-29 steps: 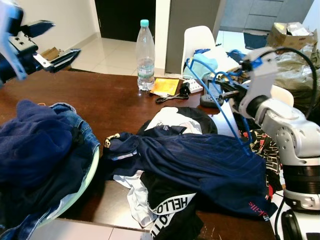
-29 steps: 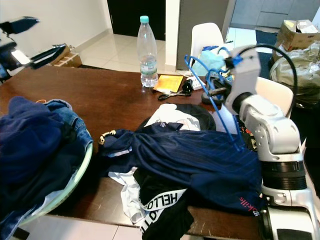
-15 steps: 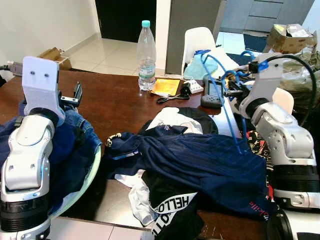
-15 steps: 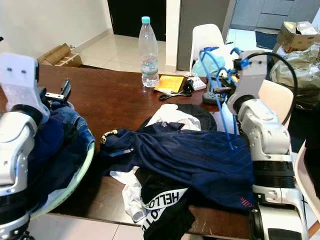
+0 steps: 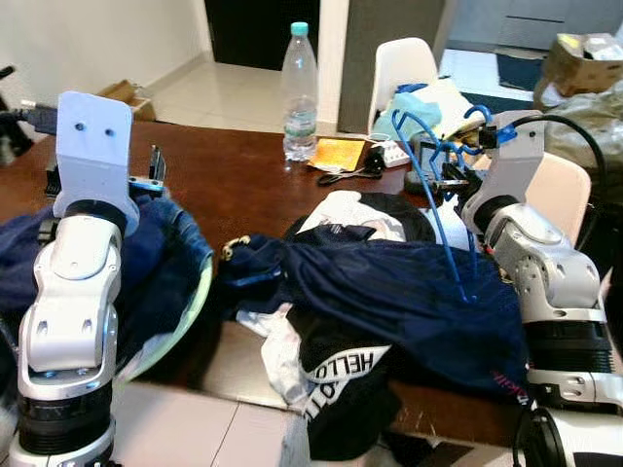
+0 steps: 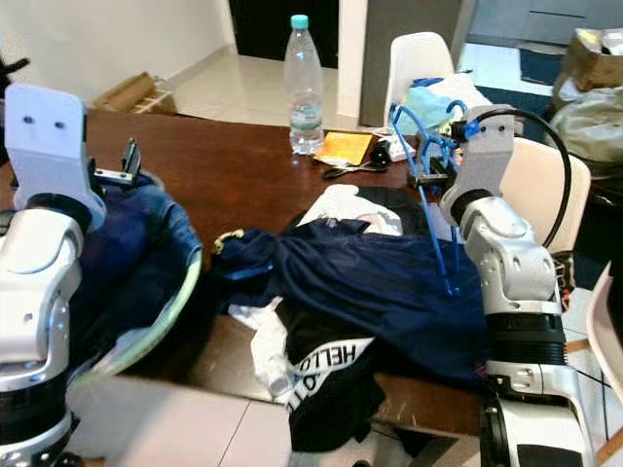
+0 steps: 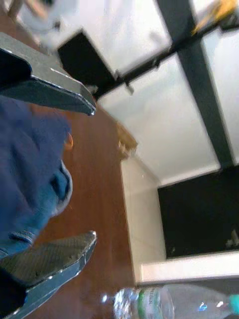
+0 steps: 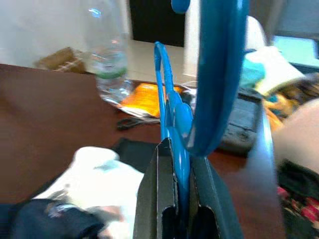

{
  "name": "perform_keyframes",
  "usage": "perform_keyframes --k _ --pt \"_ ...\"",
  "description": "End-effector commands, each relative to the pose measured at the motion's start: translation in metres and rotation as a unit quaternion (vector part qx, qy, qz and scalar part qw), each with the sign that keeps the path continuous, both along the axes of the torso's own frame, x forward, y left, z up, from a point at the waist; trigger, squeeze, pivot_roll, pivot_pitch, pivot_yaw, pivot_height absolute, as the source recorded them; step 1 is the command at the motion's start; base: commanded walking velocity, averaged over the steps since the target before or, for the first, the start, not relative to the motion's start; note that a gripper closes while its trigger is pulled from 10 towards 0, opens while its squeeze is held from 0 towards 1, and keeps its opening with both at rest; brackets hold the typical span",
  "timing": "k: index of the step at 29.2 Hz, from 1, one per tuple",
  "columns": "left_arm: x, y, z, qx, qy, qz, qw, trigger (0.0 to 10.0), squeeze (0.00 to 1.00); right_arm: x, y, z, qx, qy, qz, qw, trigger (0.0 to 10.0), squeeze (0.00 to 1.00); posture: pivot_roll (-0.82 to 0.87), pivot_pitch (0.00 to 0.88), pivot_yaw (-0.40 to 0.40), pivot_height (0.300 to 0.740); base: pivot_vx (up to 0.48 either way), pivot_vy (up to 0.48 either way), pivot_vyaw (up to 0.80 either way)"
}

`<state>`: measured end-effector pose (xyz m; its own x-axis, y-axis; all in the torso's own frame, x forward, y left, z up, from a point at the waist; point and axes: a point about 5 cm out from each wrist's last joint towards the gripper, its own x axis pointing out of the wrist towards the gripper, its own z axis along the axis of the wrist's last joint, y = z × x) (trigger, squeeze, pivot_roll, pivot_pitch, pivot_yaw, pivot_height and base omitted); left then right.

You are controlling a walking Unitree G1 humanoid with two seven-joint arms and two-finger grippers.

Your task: Hang hanger

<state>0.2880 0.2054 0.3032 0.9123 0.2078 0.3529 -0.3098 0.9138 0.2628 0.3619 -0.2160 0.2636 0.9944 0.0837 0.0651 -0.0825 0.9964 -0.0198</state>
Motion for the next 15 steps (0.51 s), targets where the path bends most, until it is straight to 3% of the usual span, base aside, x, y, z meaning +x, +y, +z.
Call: perform_keyframes --k 1,5,10,15 --pt "-0.003 0.000 0.010 0.017 -0.017 0.007 1.000 10.0 0.00 0.001 0.005 0.000 0.001 -0.006 0.006 1.000 10.0 0.00 0.20 0.100 -0.003 0.740 -0.360 0.000 0.00" --pt "-0.003 0.000 0.020 0.022 -0.034 0.006 0.999 10.0 0.00 0.001 0.009 0.001 0.000 -0.008 0.013 1.000 10.0 0.00 0.19 0.096 -0.006 0.740 -0.365 0.000 0.00" --pt "-0.003 -0.001 0.017 -0.002 -0.023 -0.005 1.000 10.0 0.00 0.001 0.012 0.000 -0.004 -0.007 0.020 1.000 10.0 0.00 0.19 0.097 -0.005 0.740 -0.323 0.000 0.00" --pt "-0.005 0.010 -0.014 -0.024 0.033 0.027 0.999 10.0 0.00 0.000 0.013 -0.002 -0.009 -0.002 0.024 1.000 10.0 0.00 0.19 0.100 -0.003 0.740 0.000 0.000 0.00"
